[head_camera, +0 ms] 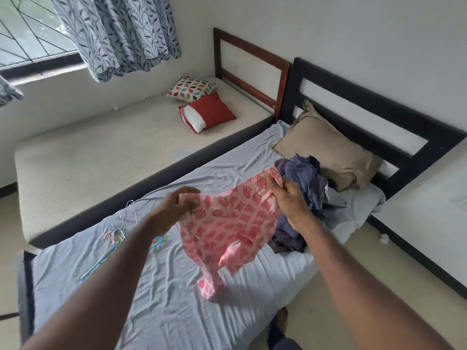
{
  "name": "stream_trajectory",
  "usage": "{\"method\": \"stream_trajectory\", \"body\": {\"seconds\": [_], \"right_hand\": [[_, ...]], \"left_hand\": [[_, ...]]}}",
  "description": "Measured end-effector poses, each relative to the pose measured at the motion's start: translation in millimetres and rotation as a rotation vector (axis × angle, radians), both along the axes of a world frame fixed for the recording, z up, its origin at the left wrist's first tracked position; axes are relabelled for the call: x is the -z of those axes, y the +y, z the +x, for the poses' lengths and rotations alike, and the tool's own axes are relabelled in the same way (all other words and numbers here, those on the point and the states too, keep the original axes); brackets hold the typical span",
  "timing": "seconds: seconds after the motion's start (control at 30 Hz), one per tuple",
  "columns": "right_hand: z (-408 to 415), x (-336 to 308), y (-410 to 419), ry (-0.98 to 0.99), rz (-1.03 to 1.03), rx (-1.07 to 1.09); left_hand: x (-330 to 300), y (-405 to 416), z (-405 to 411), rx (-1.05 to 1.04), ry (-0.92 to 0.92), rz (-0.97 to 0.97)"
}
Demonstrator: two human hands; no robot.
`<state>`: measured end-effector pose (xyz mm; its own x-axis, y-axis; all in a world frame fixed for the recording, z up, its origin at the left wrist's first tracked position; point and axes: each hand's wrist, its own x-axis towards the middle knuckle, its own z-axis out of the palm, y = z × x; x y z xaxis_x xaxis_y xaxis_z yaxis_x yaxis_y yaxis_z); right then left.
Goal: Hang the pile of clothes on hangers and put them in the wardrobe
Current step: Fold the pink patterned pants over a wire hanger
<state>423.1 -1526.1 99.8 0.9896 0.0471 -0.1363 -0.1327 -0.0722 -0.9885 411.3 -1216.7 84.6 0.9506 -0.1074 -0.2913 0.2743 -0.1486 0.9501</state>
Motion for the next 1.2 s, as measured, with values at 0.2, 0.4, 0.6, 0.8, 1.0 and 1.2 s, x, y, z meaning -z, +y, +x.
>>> {"method": "stream_trajectory", "body": {"seconds": [0.2,0.4,0.6,0.8,1.0,1.2], "right_hand": [[0.7,-11.9,-26.7,-0.025,0.045,0.040],[5.4,-13.3,-51.6,0.051,0.268,0.102],[35.2,0.1,-74.5,0.101,0.111,0.204],[116.0,10.3,-147.8,0.170,0.049,0.402],[194.2,-43.5,-219.3,-0.024,0.214,0.569],[201.6,-71.3,-240.8,-0.238,0.399,0.490]], "left_hand": [[-40.0,7.1,39.5,0.049,-0.101,0.303],[-81.8,7.1,60.9,0.233,0.017,0.149],[-83.2,-42.3,123.0,0.377,-0.205,0.852],[-57.8,-150.3,196.3,0.271,-0.386,0.987],[-79.7,-231.6,290.8,0.061,-0.737,0.849],[-118.7,-254.6,320.4,0.023,-0.878,0.835]]}}
